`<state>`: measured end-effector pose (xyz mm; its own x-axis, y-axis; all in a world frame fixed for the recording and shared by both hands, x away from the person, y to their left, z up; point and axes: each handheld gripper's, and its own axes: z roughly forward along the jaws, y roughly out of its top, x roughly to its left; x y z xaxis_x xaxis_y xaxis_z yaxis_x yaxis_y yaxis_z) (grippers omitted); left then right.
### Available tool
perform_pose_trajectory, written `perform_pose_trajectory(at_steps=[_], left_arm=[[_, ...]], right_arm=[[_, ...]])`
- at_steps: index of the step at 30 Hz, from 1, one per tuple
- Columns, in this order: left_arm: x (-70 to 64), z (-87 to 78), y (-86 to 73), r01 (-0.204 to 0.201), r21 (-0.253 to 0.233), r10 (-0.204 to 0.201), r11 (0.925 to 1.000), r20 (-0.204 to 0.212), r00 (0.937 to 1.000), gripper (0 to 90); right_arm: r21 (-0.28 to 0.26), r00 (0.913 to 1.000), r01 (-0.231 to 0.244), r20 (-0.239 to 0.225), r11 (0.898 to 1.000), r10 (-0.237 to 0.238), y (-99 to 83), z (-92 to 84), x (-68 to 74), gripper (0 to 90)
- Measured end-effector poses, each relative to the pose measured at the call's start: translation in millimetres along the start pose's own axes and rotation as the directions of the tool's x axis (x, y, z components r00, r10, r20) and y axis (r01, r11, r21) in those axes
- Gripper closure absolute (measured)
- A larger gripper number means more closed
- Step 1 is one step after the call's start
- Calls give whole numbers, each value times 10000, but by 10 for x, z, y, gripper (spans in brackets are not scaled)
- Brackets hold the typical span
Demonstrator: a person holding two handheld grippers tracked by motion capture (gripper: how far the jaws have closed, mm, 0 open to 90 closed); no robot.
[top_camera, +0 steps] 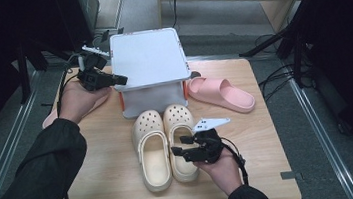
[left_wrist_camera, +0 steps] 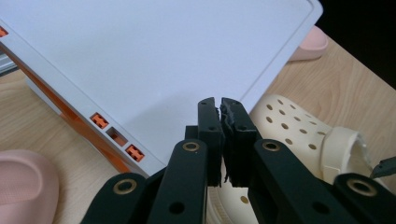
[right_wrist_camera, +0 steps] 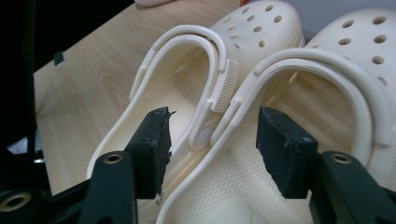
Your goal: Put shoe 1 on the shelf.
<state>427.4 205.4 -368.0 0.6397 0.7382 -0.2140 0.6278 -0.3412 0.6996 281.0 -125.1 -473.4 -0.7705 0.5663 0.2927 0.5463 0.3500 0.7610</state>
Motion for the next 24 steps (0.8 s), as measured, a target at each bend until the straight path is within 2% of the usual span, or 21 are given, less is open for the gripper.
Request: perform_pose_trajectory(at_steps=[5, 7, 9, 12, 15, 21, 24], left_arm=[[45, 48, -17, 7, 174, -6, 9998, -53, 10000, 864], [49, 53, -21, 16, 139, -17, 9999, 25, 10000, 864], [39, 56, -19, -38, 133, 39, 9999, -47, 10000, 863], [40, 59, -10, -102, 129, 104, 9999, -202, 9997, 864], [65, 54, -11, 57, 181, -57, 9998, -33, 10000, 864], [68, 37, -27, 78, 201, -79, 9998, 34, 10000, 876], [54, 30, -38, 33, 202, -32, 9998, -32, 10000, 887]], right_arm=[[190, 9994, -45, 354, 9998, 38, 4, 162, 12, 389], [241, 9989, -224, 413, 9995, 214, 3, 229, 11, 374], [200, 9988, -205, 445, 9996, 196, 7, 279, 21, 356], [294, 9966, -156, 815, 9994, 131, 17, 358, 42, 326], [236, 9954, -428, 873, 9988, 406, 35, 419, 46, 322], [388, 9896, -735, 1271, 9965, 680, 83, 542, 44, 308], [571, 9842, -456, 1736, 9973, 350, 102, 603, 73, 311]])
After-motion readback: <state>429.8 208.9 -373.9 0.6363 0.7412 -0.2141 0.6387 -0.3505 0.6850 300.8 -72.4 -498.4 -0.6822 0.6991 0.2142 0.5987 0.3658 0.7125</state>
